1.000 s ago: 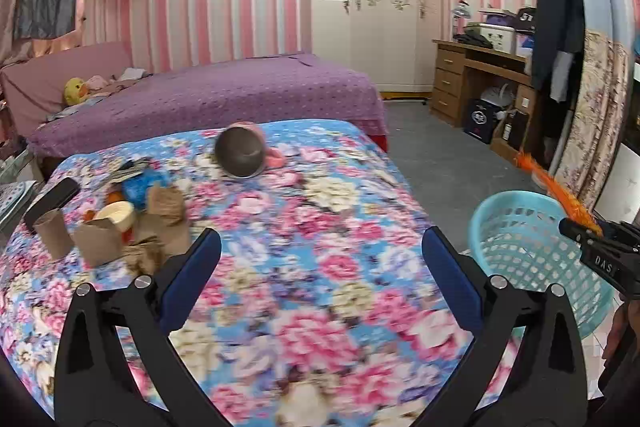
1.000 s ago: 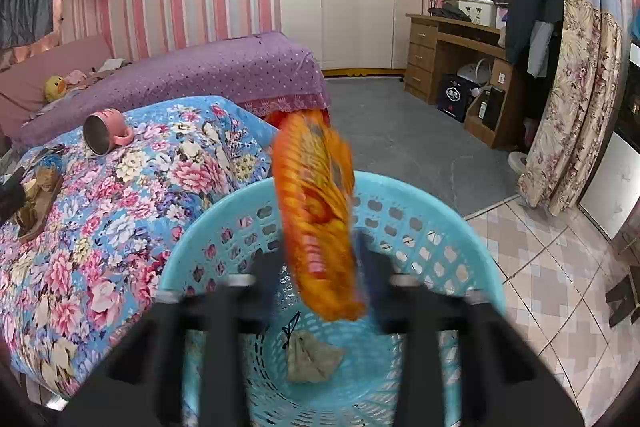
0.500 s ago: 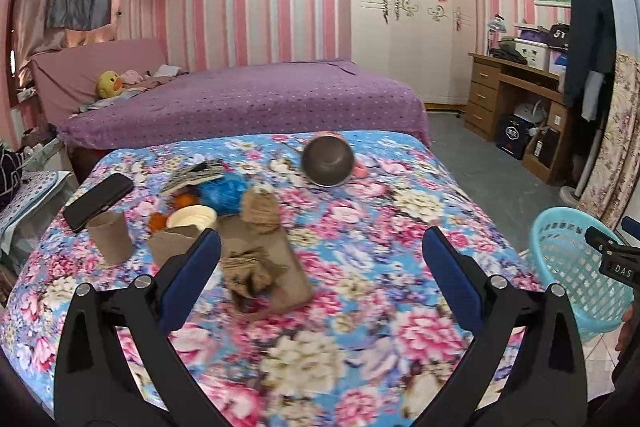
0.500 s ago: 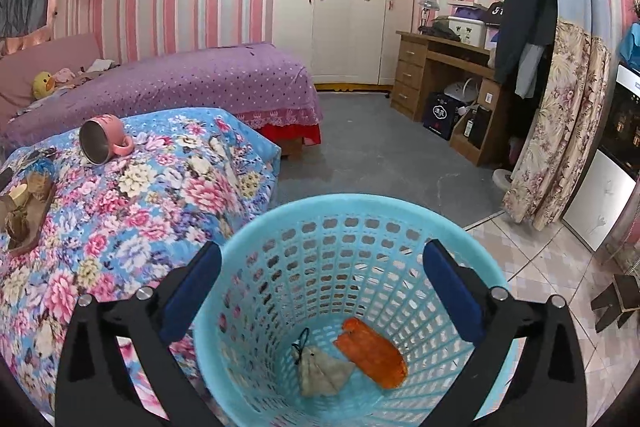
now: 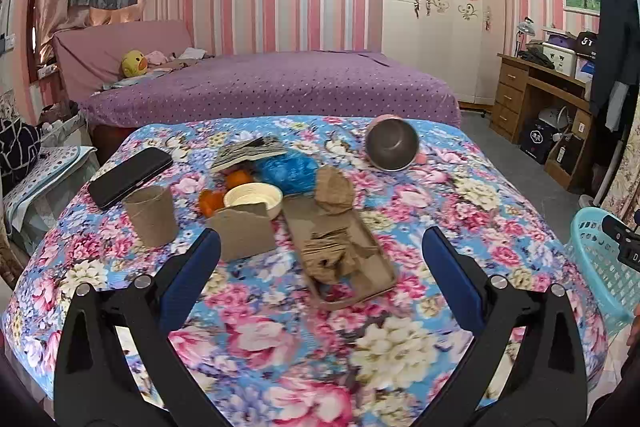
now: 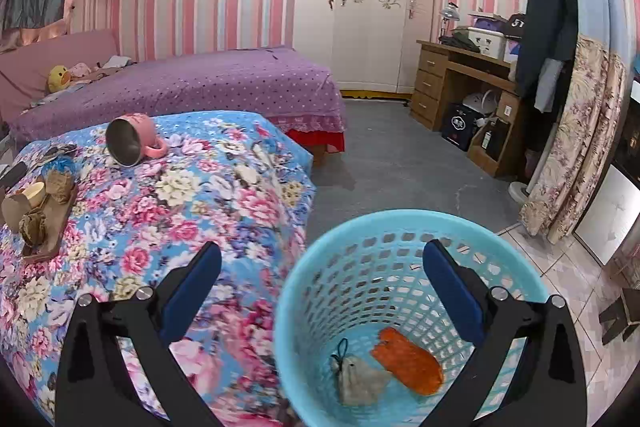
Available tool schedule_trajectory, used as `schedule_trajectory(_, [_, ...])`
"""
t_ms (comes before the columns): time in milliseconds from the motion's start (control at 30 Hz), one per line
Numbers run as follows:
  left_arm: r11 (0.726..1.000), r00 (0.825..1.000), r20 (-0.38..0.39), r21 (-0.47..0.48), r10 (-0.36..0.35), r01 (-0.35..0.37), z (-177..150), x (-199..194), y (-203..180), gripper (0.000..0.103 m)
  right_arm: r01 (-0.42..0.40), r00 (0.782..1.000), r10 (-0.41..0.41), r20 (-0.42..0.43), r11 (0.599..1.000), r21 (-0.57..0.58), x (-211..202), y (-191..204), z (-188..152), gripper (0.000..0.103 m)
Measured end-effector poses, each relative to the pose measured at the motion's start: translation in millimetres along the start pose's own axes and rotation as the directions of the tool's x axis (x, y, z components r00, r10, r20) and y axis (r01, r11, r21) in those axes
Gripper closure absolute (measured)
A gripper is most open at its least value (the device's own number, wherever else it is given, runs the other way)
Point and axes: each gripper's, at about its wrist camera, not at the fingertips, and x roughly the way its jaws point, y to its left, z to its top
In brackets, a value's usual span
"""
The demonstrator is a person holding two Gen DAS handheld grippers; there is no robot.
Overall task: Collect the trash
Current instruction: 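Move both tools back over the bed toward the brown tray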
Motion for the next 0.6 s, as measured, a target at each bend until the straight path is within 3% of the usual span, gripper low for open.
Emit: schedule_trajectory(600, [0.992,0.994,-0.042,-0.070,0.098,-0.100,-7,10,83,0.006,-0.112,0.994,0.113,0.002,0.990,-0.087,3,86,5,0.005])
